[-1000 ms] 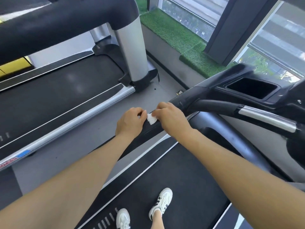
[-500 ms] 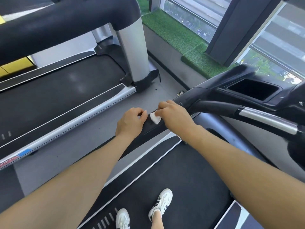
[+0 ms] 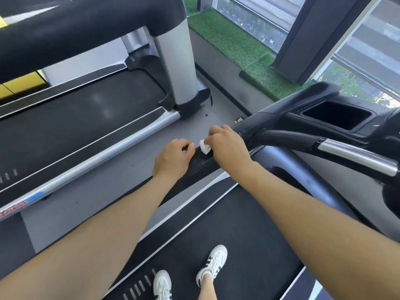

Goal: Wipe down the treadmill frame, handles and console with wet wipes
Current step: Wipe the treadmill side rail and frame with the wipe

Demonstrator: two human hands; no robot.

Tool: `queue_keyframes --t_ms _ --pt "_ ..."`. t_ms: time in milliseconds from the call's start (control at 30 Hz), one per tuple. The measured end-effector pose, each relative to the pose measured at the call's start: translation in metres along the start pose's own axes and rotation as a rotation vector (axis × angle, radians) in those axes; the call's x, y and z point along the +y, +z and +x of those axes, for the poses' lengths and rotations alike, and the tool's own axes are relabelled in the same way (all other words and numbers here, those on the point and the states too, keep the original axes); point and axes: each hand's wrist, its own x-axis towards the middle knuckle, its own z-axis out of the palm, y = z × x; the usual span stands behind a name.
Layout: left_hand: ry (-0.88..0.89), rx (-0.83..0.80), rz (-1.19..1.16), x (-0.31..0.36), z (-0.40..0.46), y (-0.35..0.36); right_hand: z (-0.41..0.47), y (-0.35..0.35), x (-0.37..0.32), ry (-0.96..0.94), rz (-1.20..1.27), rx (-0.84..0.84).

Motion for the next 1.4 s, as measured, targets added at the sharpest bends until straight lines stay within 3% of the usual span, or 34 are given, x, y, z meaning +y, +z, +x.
queue_keyframes --t_ms 233,400,567,967,1067,1200,1400 --pt "-0.004 -0.001 0.005 -0.001 0.001 0.000 -0.009 0.002 -0.001 -0.057 0.019 -0.032" --pt "0.006 0.023 -0.006 -0.001 0.001 0.000 0.020 -0.014 0.039 0.153 -0.057 -0.026" --pt "0.035 0.029 -0.017 -0.003 0.000 0.001 0.032 -0.008 0.031 0.245 -0.057 -0.005" --pt "0.009 0.074 -0.129 -0.018 -0.019 -0.016 0.008 0.004 -0.041 0.100 0.094 0.027" --pt "0.031 0.072 -0.124 -0.014 -0.020 -0.018 0.002 0.000 -0.032 0.190 0.218 0.049" --pt "0.073 0.055 -0.121 -0.004 -0.017 -0.018 -0.004 -0.009 0.017 0.448 0.281 0.203" --pt "0.093 0.056 -0.106 -0.008 -0.017 -0.016 -0.001 -0.001 0.046 0.565 0.211 0.159"
